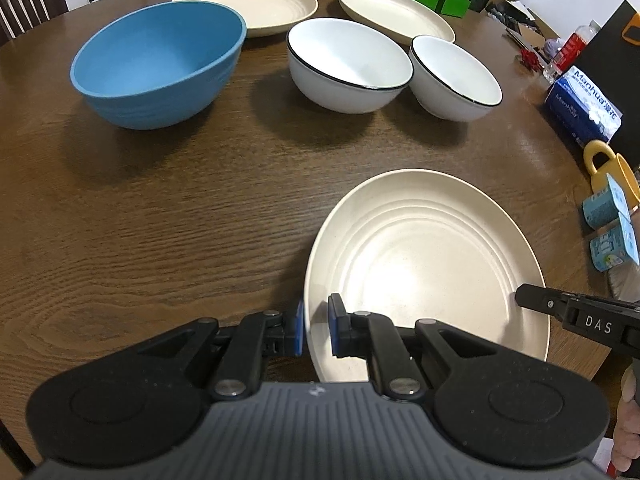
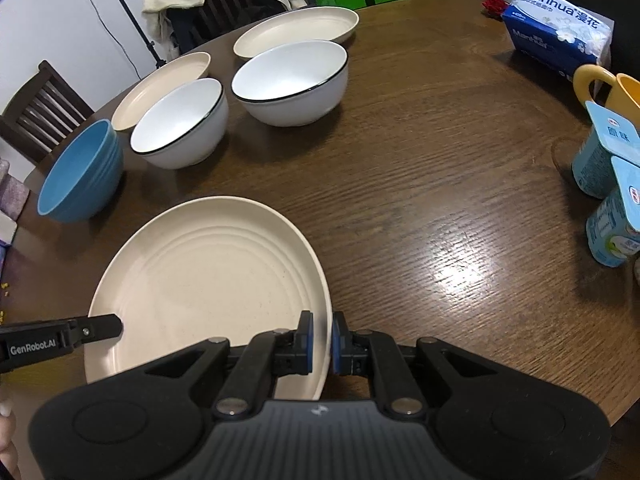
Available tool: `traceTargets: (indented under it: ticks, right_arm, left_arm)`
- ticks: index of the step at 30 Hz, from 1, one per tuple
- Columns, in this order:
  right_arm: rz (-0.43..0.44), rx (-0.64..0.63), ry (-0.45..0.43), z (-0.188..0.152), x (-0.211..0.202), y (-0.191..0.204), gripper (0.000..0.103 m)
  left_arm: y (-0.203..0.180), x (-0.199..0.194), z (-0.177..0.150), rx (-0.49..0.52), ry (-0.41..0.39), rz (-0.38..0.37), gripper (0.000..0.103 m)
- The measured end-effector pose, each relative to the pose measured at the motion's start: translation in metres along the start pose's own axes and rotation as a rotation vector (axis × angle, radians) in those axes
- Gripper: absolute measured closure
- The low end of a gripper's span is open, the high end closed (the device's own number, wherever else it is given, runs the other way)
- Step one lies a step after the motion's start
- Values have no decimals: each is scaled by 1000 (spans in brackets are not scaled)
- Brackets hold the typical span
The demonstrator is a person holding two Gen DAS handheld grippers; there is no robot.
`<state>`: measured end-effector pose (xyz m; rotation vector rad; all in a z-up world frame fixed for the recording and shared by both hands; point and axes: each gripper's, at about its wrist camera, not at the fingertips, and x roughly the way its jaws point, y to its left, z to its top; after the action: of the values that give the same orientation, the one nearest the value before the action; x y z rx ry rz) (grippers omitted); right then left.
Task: Organize plates and bowls
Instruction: 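Lower the cream plate with both grippers onto the table before the bowls, then open both grippers to release the cream plate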
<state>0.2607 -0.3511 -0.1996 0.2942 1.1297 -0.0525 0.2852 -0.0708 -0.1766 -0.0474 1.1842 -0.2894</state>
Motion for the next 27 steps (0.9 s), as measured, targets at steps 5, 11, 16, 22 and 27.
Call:
traceTargets:
  ticks: [5, 11, 16, 22, 27]
  right_arm:
    - [-4, 1, -7, -6, 1, -3, 94]
    - [-9, 0, -4, -11, 3, -5, 94]
    - [-10, 2, -3, -14, 5, -6, 94]
    - [-13, -5, -15, -16, 7, -5, 93]
    - [-5, 18, -14, -15, 6, -9, 91]
  left_arm:
    - [-1, 4, -5, 1, 8, -1, 91]
    - [0, 7, -11, -4, 18, 0, 91]
    - [0, 9, -13, -1, 23, 2, 91]
    - [-2, 11, -12, -2, 22, -4, 91]
    - [1, 9, -12, -14, 28, -20, 88]
